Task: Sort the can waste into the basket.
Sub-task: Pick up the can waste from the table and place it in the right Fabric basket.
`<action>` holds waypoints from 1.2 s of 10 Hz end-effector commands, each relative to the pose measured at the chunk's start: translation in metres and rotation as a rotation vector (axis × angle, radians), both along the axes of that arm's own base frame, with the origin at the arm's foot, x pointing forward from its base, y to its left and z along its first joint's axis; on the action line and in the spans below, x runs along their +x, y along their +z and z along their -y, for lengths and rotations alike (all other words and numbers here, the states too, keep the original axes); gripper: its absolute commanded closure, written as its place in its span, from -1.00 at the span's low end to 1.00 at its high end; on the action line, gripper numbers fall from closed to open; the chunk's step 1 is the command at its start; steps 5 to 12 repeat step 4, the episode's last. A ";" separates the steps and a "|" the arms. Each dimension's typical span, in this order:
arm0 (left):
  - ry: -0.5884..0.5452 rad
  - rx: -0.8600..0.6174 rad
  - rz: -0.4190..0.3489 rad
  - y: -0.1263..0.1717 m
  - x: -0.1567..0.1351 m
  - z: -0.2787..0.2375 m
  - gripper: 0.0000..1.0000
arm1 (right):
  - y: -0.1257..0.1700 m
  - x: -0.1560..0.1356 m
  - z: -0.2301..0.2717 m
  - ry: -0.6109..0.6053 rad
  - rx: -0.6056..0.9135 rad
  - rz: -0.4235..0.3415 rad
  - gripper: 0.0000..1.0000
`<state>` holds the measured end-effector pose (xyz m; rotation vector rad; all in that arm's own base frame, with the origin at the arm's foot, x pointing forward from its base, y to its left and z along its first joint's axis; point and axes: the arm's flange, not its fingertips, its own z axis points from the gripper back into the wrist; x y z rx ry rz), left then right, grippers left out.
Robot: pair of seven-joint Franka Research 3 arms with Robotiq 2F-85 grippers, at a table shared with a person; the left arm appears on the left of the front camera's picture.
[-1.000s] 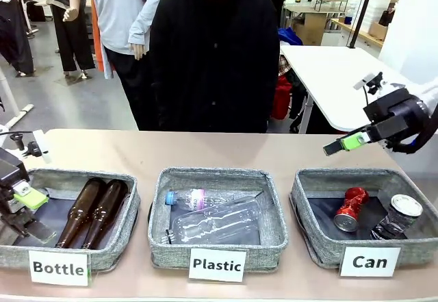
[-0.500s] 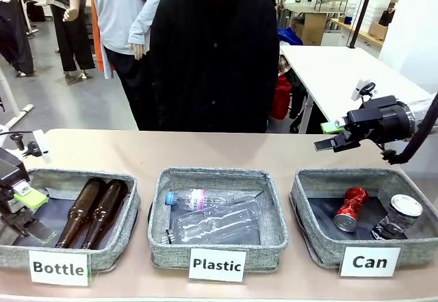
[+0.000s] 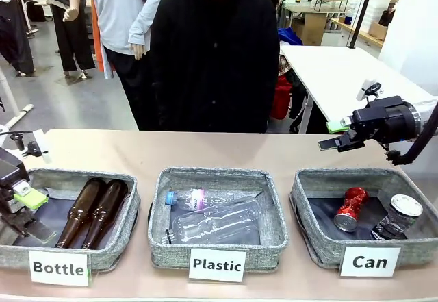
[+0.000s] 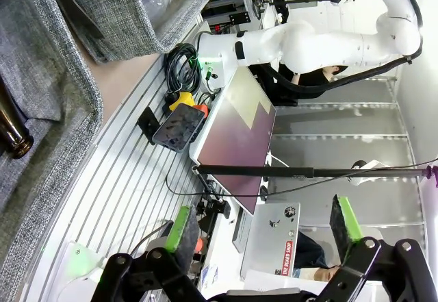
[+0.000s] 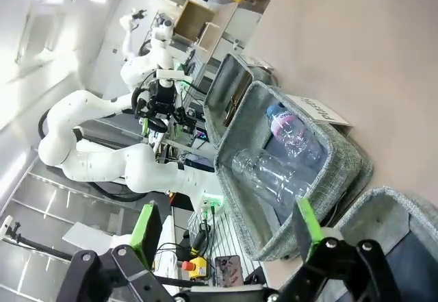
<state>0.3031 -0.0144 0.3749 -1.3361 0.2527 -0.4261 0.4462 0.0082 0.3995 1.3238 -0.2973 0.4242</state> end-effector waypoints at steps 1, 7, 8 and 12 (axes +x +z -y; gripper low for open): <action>0.001 -0.011 -0.002 0.003 -0.003 -0.001 -1.00 | 0.002 0.001 0.000 0.005 0.010 0.003 -1.00; 0.001 -0.011 -0.002 0.003 -0.003 -0.001 -1.00 | 0.002 0.001 0.000 0.005 0.010 0.003 -1.00; 0.001 -0.011 -0.002 0.003 -0.003 -0.001 -1.00 | 0.002 0.001 0.000 0.005 0.010 0.003 -1.00; 0.001 -0.011 -0.002 0.003 -0.003 -0.001 -1.00 | 0.002 0.001 0.000 0.005 0.010 0.003 -1.00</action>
